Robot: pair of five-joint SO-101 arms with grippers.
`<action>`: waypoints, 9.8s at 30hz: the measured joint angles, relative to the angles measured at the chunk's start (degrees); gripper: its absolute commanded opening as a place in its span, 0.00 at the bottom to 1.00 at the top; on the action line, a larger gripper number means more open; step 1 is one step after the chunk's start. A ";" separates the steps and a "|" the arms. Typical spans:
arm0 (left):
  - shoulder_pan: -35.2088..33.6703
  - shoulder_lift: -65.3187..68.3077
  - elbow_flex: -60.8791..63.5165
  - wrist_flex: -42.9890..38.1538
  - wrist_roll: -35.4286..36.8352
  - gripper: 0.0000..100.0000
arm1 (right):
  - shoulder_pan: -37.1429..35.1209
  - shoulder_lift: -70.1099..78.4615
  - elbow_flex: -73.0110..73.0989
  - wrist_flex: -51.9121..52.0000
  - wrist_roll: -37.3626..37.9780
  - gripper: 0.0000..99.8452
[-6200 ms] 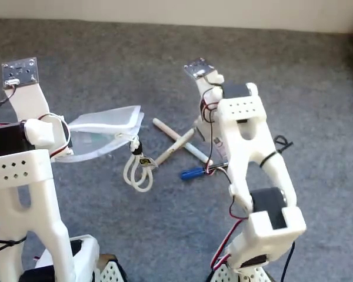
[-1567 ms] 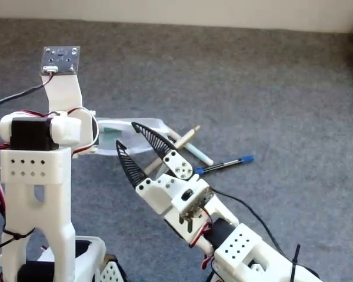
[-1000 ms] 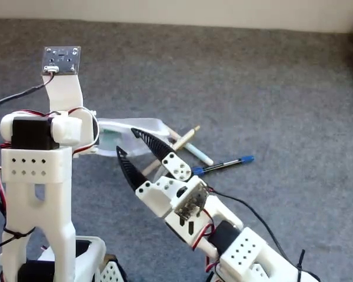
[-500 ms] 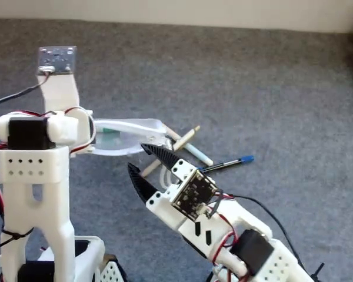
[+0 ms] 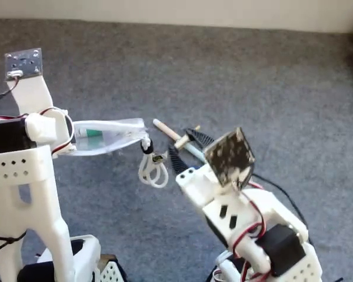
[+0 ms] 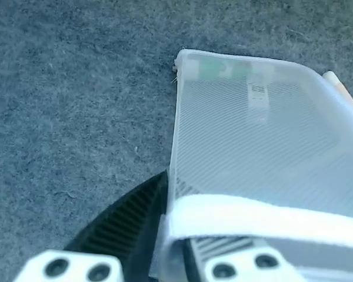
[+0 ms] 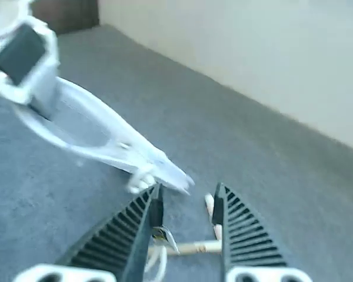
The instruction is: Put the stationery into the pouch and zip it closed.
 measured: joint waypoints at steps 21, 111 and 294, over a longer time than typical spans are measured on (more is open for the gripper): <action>-5.01 -1.05 4.13 -1.32 0.00 0.01 | 23.74 28.57 -2.02 6.51 -25.76 0.13; -5.10 -1.14 6.07 -2.81 0.00 0.01 | 36.40 69.19 -23.65 13.27 -48.44 0.01; -2.99 -1.23 8.26 -4.48 0.00 0.01 | -3.96 0.79 2.64 -23.12 -18.55 0.14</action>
